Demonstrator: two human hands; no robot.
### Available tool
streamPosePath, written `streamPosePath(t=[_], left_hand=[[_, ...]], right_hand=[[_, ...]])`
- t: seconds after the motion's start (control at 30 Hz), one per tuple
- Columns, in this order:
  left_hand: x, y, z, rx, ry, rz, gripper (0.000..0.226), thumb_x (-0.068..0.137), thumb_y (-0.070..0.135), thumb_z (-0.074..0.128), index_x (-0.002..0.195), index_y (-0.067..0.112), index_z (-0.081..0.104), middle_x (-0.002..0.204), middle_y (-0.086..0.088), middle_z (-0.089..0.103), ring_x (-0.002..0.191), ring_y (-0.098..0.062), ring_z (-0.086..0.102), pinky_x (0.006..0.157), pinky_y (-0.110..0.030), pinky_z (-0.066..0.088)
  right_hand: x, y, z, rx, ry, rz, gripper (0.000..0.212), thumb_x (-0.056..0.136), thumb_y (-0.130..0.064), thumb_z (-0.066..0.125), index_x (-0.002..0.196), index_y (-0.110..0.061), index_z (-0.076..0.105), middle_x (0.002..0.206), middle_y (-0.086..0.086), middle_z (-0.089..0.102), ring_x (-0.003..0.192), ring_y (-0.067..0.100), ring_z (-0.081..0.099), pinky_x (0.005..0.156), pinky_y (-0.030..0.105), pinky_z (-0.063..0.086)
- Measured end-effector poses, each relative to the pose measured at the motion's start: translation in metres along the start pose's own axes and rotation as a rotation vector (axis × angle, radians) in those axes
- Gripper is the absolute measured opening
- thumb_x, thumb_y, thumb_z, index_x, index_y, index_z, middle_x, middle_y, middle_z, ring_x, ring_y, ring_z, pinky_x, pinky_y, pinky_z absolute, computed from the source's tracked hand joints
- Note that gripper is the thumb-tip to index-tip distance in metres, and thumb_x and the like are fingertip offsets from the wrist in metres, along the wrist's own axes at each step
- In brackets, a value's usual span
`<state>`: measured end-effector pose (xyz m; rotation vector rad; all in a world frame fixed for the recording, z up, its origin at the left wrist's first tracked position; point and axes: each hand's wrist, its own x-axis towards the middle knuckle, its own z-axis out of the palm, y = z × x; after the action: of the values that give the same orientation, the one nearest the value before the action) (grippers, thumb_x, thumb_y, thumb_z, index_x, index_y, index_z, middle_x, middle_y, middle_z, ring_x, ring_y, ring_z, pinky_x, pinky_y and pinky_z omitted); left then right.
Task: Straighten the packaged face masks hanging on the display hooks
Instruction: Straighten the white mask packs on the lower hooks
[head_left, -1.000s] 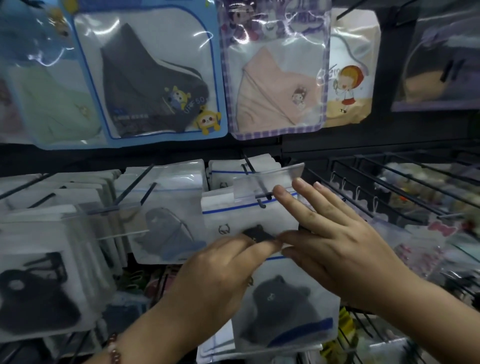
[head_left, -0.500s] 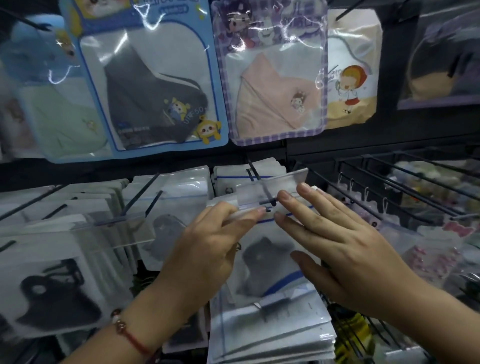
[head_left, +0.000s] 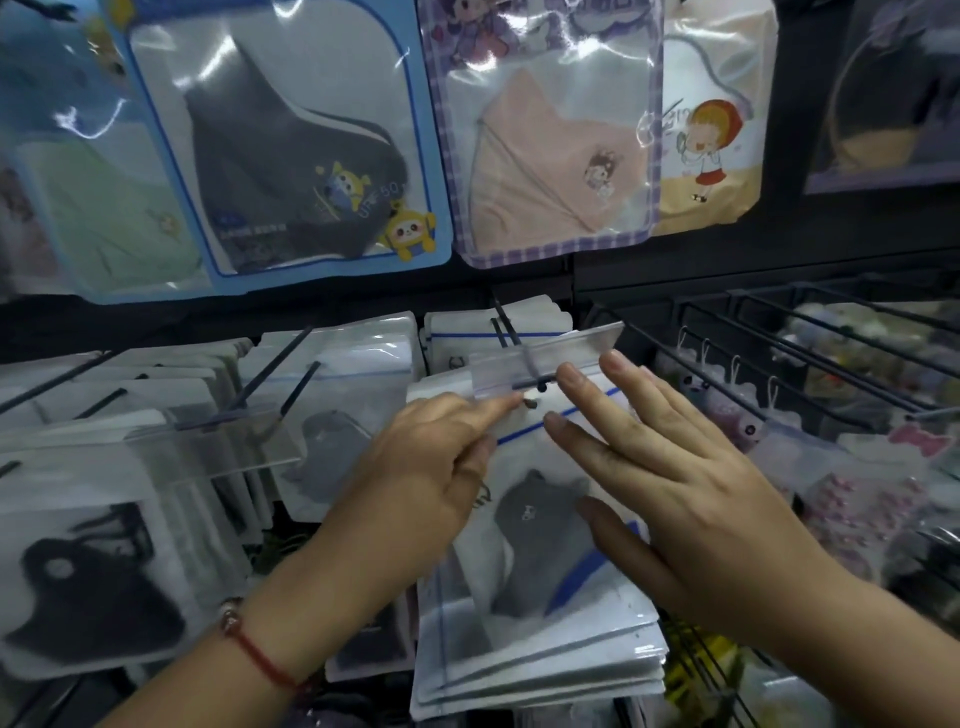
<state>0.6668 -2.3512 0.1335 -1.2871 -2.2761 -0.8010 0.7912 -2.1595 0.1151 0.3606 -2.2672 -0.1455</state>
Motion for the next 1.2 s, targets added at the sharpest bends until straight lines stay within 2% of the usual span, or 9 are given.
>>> streamPosePath(t=[0.17, 0.37, 0.53, 0.67, 0.8, 0.9, 0.97, 1.1, 1.2], left_hand=[[0.008, -0.018, 0.016, 0.425, 0.139, 0.118, 0.038, 0.081, 0.007, 0.076, 0.118, 0.014, 0.07, 0.098, -0.006, 0.066, 0.091, -0.024, 0.059, 0.08, -0.037, 0.049], [-0.027, -0.026, 0.03, 0.457, 0.206, 0.119, 0.044, 0.097, 0.019, 0.057, 0.14, 0.019, 0.055, 0.147, -0.018, 0.044, 0.136, -0.038, 0.038, 0.108, -0.053, 0.034], [-0.105, -0.042, 0.074, 0.212, -0.1, 0.011, 0.037, 0.095, 0.041, 0.05, 0.127, 0.029, 0.065, 0.129, -0.005, 0.058, 0.116, -0.029, 0.054, 0.096, -0.039, 0.04], [-0.136, -0.056, 0.109, 0.073, -0.369, -0.227, 0.06, 0.084, 0.07, 0.043, 0.135, 0.042, 0.055, 0.146, 0.009, 0.043, 0.133, -0.016, 0.041, 0.11, -0.033, 0.032], [-0.136, -0.06, 0.114, -0.006, -0.318, -0.286, 0.057, 0.085, 0.06, 0.064, 0.137, 0.039, 0.055, 0.147, 0.013, 0.04, 0.135, -0.005, 0.033, 0.105, -0.011, 0.018], [-0.137, -0.061, 0.112, -0.034, -0.313, -0.298, 0.05, 0.088, 0.055, 0.065, 0.136, 0.04, 0.057, 0.147, 0.017, 0.04, 0.134, -0.001, 0.032, 0.103, -0.011, 0.02], [-0.139, -0.061, 0.112, -0.058, -0.312, -0.307, 0.047, 0.09, 0.054, 0.063, 0.135, 0.041, 0.057, 0.147, 0.019, 0.04, 0.133, 0.001, 0.031, 0.104, -0.013, 0.022], [-0.141, -0.061, 0.113, -0.093, -0.292, -0.338, 0.044, 0.091, 0.051, 0.062, 0.134, 0.041, 0.059, 0.146, 0.021, 0.043, 0.127, 0.008, 0.028, 0.104, -0.012, 0.021], [-0.142, -0.061, 0.112, -0.034, -0.317, -0.287, 0.045, 0.095, 0.053, 0.055, 0.138, 0.041, 0.055, 0.15, 0.019, 0.043, 0.136, 0.0, 0.033, 0.103, -0.008, 0.017]], right_hand=[[-0.005, -0.004, 0.004, -0.003, 0.02, 0.001, 0.053, 0.095, -0.025, 0.053, 0.145, -0.01, 0.045, 0.16, 0.008, 0.023, 0.15, 0.03, 0.014, 0.121, 0.046, 0.018], [-0.034, -0.012, 0.024, 0.093, -0.17, 0.095, 0.056, 0.096, -0.033, 0.049, 0.149, -0.018, 0.039, 0.159, 0.003, 0.028, 0.149, 0.022, 0.019, 0.122, 0.038, 0.015], [-0.093, -0.017, 0.064, 0.278, -0.546, 0.304, 0.055, 0.091, -0.053, 0.045, 0.143, -0.034, 0.045, 0.157, -0.009, 0.029, 0.148, 0.017, 0.021, 0.119, 0.036, 0.019], [-0.119, -0.024, 0.086, 0.398, -0.593, 0.511, 0.062, 0.092, -0.043, 0.061, 0.147, -0.043, 0.032, 0.154, -0.025, 0.007, 0.15, 0.009, 0.006, 0.116, 0.021, 0.011], [-0.124, -0.03, 0.095, 0.402, -0.505, 0.537, 0.056, 0.09, -0.032, 0.068, 0.142, -0.035, 0.048, 0.154, -0.014, 0.031, 0.147, 0.013, 0.02, 0.115, 0.023, 0.018], [-0.129, -0.03, 0.1, 0.322, -0.422, 0.497, 0.047, 0.086, -0.027, 0.073, 0.131, -0.028, 0.062, 0.141, -0.003, 0.054, 0.134, 0.027, 0.047, 0.106, 0.044, 0.044], [-0.13, -0.029, 0.102, 0.296, -0.335, 0.489, 0.038, 0.088, -0.033, 0.066, 0.125, -0.022, 0.067, 0.13, -0.002, 0.064, 0.122, 0.028, 0.057, 0.094, 0.045, 0.053], [-0.131, -0.025, 0.1, 0.348, -0.271, 0.497, 0.038, 0.09, -0.044, 0.061, 0.119, -0.021, 0.07, 0.124, -0.006, 0.067, 0.115, 0.022, 0.059, 0.09, 0.042, 0.054], [-0.132, -0.025, 0.098, 0.421, -0.295, 0.555, 0.04, 0.085, -0.046, 0.062, 0.12, -0.027, 0.069, 0.128, -0.014, 0.063, 0.122, 0.014, 0.053, 0.098, 0.035, 0.049]])
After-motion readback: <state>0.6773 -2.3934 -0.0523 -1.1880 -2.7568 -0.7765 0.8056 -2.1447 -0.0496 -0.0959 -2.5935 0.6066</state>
